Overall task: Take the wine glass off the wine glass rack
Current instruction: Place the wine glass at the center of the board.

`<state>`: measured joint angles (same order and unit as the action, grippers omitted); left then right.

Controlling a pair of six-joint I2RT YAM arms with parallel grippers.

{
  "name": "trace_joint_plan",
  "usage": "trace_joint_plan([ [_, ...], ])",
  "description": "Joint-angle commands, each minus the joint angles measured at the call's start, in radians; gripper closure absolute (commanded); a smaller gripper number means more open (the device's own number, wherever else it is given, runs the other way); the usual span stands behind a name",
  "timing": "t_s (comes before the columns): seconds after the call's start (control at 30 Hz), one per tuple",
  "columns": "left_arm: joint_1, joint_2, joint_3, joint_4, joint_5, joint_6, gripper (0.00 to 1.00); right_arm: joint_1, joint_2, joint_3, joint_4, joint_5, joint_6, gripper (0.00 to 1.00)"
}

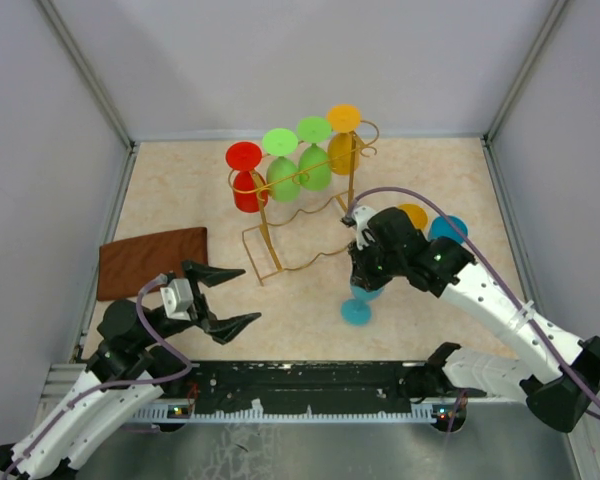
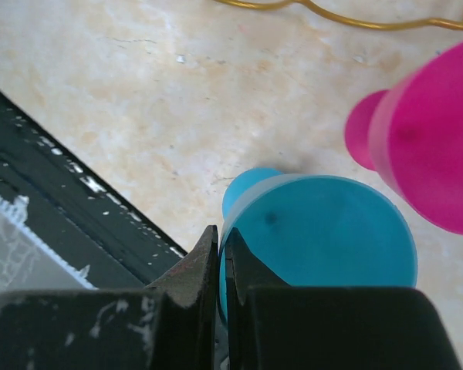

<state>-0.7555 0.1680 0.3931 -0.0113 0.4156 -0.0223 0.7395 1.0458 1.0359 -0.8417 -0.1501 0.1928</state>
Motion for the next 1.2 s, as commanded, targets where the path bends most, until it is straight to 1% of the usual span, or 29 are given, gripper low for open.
trace_joint_plan([
  [0.0,-0.001,-0.005,-0.010,-0.002,-0.018,-0.008,0.00,0.003,-0.011,0.037,-0.054,0.165,-0.021,1.00],
  [0.17,-0.001,-0.005,-0.016,-0.003,-0.015,-0.007,0.00,-0.060,-0.035,0.052,-0.080,0.277,0.002,1.00],
  [0.37,-0.001,-0.004,-0.021,0.001,-0.016,-0.005,0.00,-0.199,-0.075,0.049,-0.089,0.404,0.043,1.00],
  [0.63,-0.001,-0.004,-0.022,0.006,-0.011,-0.005,0.00,-0.371,-0.043,0.050,-0.101,0.448,0.087,1.00],
  [0.73,0.000,-0.004,-0.022,0.010,-0.014,-0.006,0.00,-0.388,-0.060,0.024,-0.053,0.427,0.092,1.00],
  [0.87,-0.001,-0.004,-0.026,0.014,-0.018,-0.005,0.00,-0.390,-0.081,-0.050,0.052,0.418,0.087,1.00],
  [1.17,-0.001,-0.001,-0.028,0.014,-0.021,-0.010,0.00,-0.414,-0.017,-0.085,0.088,0.415,0.105,1.00],
])
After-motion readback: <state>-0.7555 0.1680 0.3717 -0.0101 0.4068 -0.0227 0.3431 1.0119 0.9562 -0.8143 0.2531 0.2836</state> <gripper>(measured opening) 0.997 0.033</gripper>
